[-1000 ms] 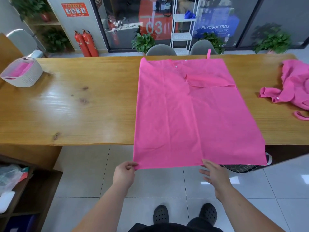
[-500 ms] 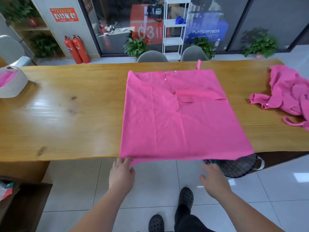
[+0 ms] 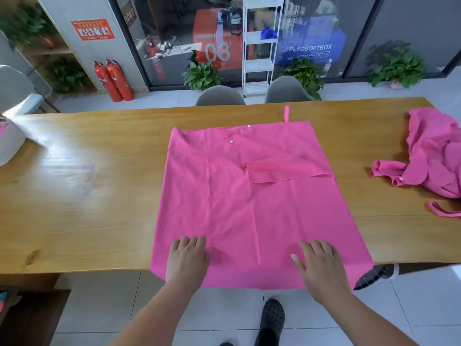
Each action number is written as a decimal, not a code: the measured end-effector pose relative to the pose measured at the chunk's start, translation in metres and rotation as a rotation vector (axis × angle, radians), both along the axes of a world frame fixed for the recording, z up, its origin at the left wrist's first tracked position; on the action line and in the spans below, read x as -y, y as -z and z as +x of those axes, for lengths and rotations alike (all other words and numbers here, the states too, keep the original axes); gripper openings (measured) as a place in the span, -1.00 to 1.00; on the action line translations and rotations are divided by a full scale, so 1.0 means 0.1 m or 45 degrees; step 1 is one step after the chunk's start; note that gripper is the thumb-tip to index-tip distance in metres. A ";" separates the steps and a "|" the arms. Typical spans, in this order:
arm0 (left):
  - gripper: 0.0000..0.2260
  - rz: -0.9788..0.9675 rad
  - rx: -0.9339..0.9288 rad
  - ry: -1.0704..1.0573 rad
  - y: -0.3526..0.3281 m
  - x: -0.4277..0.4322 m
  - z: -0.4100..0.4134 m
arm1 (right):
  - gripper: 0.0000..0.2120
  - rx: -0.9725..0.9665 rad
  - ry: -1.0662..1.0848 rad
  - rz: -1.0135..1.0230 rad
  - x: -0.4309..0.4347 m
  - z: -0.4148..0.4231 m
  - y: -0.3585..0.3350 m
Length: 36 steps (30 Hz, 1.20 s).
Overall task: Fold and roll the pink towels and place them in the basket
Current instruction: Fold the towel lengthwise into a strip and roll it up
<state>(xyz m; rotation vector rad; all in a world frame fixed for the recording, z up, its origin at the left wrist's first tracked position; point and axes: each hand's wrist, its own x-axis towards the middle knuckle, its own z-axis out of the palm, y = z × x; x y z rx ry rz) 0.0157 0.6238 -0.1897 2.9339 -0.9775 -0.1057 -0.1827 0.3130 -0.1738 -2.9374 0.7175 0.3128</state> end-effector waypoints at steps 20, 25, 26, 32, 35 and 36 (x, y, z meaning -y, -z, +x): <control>-0.46 0.085 -0.096 -0.054 -0.04 0.78 0.15 | -0.31 -0.051 -0.153 0.052 0.93 0.40 0.04; -0.56 0.115 0.032 0.047 -0.01 0.84 0.17 | -0.49 0.026 -0.214 -0.028 0.89 0.36 0.02; -0.57 0.116 0.037 0.047 -0.01 0.86 0.17 | -0.50 0.022 -0.219 -0.040 0.88 0.38 0.01; -0.41 0.048 -0.063 0.079 0.12 1.01 0.41 | -0.46 -0.096 -0.320 0.039 0.91 0.69 0.05; -0.37 0.069 -0.146 0.144 0.14 1.05 0.55 | -0.40 -0.150 -0.364 0.114 0.88 0.86 0.00; -0.36 0.066 -0.169 0.151 0.14 1.08 0.60 | -0.39 -0.179 -0.358 0.135 0.88 0.91 -0.02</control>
